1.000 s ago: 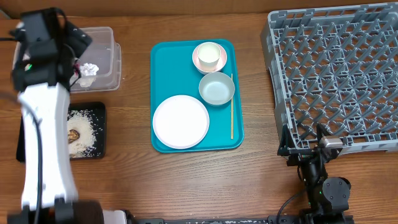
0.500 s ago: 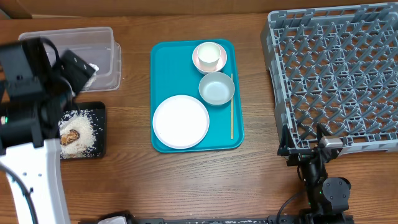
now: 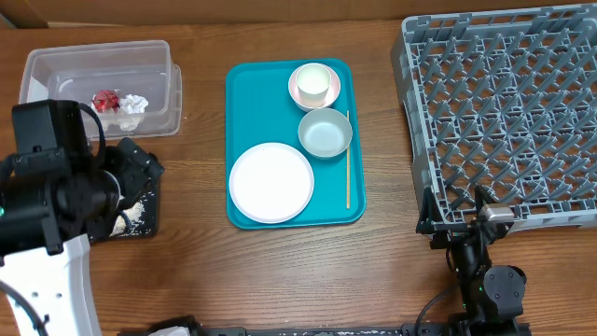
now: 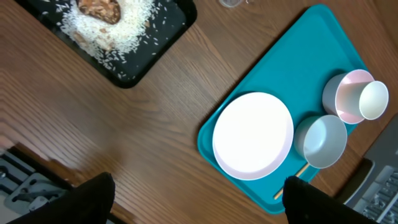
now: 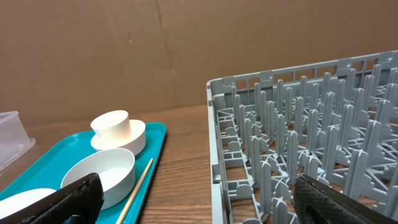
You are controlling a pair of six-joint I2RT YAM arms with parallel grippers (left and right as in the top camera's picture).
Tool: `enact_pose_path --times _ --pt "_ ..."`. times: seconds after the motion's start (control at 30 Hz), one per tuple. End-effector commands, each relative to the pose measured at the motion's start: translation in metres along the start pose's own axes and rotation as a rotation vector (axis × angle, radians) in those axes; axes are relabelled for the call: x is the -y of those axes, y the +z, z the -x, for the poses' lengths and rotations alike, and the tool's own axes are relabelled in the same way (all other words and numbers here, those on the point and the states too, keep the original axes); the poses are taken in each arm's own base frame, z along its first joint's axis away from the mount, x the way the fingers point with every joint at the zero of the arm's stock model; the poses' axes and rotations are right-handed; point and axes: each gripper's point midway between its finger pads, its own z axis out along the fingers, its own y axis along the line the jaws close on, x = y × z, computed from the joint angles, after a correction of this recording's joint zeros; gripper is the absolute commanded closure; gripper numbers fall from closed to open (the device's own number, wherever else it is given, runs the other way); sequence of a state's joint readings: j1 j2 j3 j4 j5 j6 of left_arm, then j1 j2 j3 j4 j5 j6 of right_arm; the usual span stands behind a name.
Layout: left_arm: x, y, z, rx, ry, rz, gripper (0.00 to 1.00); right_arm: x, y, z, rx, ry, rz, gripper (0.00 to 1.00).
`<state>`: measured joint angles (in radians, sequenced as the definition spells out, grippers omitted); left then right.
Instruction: Sort waste into correct bins and load items into the dishwasher
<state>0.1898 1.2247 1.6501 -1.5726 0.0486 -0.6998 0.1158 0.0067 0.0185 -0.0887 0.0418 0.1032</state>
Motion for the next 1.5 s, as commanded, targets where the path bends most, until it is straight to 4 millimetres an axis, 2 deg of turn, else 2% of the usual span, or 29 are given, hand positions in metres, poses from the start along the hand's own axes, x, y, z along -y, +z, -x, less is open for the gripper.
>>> enact_pose_path --times 0.0,0.1,0.3,0.57,1.23,1.27,1.33,1.37,1.47 --pt "-0.013 -0.024 -0.003 0.095 0.020 -0.011 0.11 0.001 0.000 -0.002 0.002 -0.007 -0.005 0.00" --pt "-0.021 -0.039 -0.010 0.140 0.013 -0.029 0.00 0.001 0.000 -0.002 0.002 -0.007 -0.005 0.00" --pt "-0.040 -0.045 -0.029 0.108 0.012 0.017 0.00 0.001 0.000 -0.002 0.002 -0.007 -0.006 0.00" --pt "-0.047 -0.031 -0.029 0.075 -0.007 0.076 0.00 0.001 0.000 -0.002 0.002 -0.007 -0.005 0.00" --pt "-0.041 -0.006 -0.021 -0.009 -0.006 0.149 0.00 -0.001 0.000 -0.001 0.007 0.003 0.007 0.00" --pt "-0.041 -0.005 -0.020 -0.014 -0.006 0.153 0.00 -0.011 0.000 0.001 0.010 0.028 0.062 0.00" --pt "-0.040 -0.002 -0.019 -0.023 -0.006 0.161 0.00 -0.042 -0.005 -0.001 -0.023 0.126 0.245 0.00" --pt "-0.040 -0.001 -0.019 -0.029 -0.006 0.166 0.00 -0.066 -0.013 -0.005 -0.069 0.197 0.390 0.00" --pt "-0.039 0.003 -0.018 -0.041 -0.006 0.176 0.00 -0.119 -0.047 -0.007 -0.225 0.397 0.733 0.00"
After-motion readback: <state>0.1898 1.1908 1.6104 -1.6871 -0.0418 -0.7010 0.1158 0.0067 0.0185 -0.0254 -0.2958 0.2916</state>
